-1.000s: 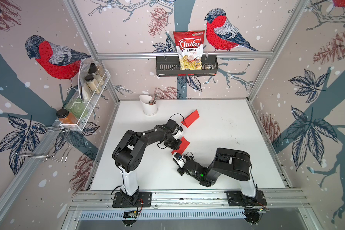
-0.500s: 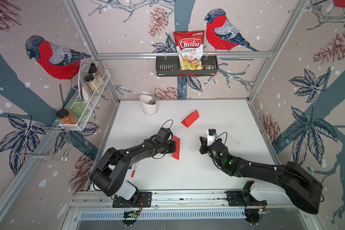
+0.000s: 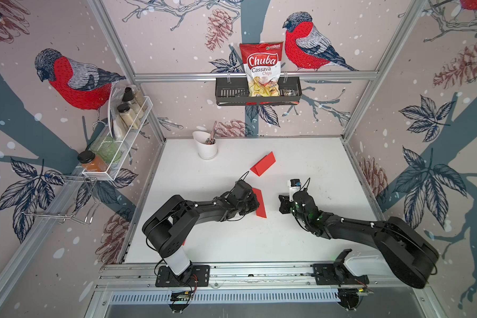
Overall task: Fold the square paper along the opposite sides
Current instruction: Place the paper at the center of the board.
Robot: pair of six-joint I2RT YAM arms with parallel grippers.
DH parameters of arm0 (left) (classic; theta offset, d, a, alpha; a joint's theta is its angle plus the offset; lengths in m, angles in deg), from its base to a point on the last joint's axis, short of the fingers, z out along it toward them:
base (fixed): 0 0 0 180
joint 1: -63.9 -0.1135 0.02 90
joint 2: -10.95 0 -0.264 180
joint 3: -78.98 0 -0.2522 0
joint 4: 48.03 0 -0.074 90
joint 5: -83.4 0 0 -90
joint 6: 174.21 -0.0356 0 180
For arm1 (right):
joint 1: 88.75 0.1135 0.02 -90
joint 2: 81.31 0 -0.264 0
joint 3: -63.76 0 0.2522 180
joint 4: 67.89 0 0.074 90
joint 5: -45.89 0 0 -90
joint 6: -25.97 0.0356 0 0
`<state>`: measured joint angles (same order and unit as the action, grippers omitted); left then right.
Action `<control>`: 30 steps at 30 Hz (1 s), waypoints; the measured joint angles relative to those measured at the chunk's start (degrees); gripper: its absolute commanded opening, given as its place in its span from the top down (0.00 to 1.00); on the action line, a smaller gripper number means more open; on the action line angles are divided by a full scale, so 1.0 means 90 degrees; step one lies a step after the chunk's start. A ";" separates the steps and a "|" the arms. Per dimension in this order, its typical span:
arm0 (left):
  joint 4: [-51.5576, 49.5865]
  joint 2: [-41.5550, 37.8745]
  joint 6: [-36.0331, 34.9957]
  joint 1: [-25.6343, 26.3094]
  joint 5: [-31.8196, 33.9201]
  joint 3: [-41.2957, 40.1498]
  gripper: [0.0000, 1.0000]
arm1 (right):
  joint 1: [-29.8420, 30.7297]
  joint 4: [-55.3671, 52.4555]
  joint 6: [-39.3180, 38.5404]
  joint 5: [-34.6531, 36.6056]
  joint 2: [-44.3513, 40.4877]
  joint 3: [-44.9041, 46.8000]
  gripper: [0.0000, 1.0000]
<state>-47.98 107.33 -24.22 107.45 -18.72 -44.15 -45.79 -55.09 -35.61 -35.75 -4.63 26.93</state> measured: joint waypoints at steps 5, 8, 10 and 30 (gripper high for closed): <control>0.0034 0.0126 -0.0036 0.0085 -0.0070 0.0049 0.80 | -0.0032 0.0000 -0.0002 -0.0204 0.0228 -0.0102 1.00; -0.0109 0.0245 -0.0250 0.0151 -0.0131 0.0255 0.72 | -0.0032 0.0002 -0.0002 -0.0335 0.0415 -0.0187 1.00; -0.0138 0.0257 -0.0389 0.0189 -0.0134 0.0316 0.64 | -0.0032 0.0005 -0.0002 -0.0447 0.0539 -0.0253 0.97; -0.1591 0.0005 -0.1496 0.0194 0.0889 0.1003 0.23 | -0.0012 0.0044 -0.0029 -0.0716 0.1141 -0.0546 0.89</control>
<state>-62.30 107.37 -37.69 109.20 -10.72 -35.12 -45.90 -54.69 -35.87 -42.20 5.64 22.01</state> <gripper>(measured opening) 0.761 0.105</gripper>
